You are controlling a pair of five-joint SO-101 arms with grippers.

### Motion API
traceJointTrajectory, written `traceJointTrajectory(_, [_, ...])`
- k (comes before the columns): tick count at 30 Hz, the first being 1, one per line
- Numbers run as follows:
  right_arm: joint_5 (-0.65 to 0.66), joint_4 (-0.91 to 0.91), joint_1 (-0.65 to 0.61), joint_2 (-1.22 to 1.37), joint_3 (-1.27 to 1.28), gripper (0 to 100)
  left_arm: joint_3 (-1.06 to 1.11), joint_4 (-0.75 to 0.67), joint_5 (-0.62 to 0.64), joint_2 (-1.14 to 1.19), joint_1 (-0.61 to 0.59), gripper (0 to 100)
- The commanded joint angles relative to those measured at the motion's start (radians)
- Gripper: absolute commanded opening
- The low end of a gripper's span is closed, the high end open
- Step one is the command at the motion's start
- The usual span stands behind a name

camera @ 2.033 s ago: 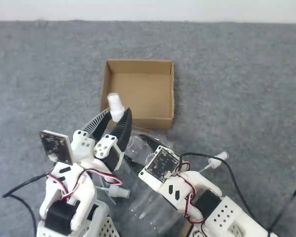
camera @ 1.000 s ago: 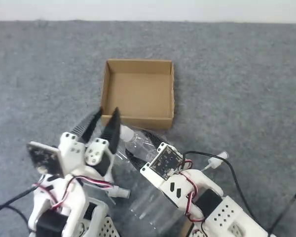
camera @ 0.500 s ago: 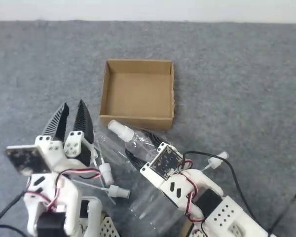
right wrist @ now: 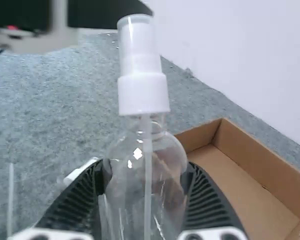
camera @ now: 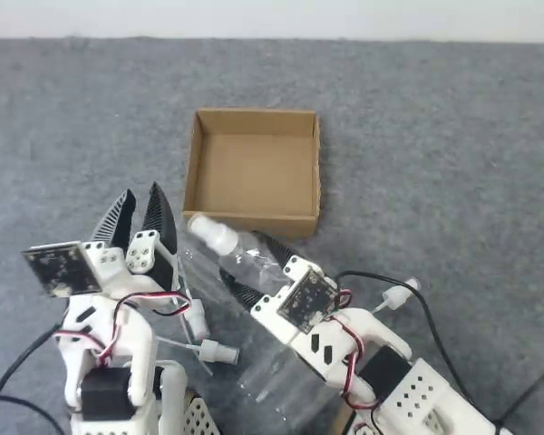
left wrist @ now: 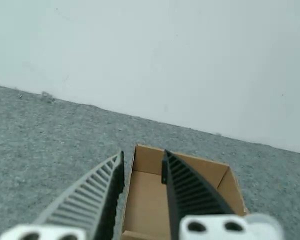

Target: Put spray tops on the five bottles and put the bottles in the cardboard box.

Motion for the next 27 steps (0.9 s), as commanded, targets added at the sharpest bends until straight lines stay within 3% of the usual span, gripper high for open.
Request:
traceJointTrajectory(1, [-0.008, -0.027, -0.03, -0.019, -0.077, 0.9, -0.01, -0.025, -0.012, -0.012, 0.066, 11])
traceJointTrajectory(5, [-0.008, -0.027, -0.028, -0.019, -0.075, 0.9, -0.012, 0.009, -0.098, -0.014, 0.155, 11])
traceJointTrajectory(12, [-0.008, -0.018, -0.027, -0.019, -0.074, 0.9, -0.051, 0.071, -0.103, -0.014, 0.175, 11])
traceJointTrajectory(27, [-0.008, -0.018, -0.027, -0.019, -0.083, 0.9, -0.061, 0.083, -0.055, -0.014, 0.08, 11])
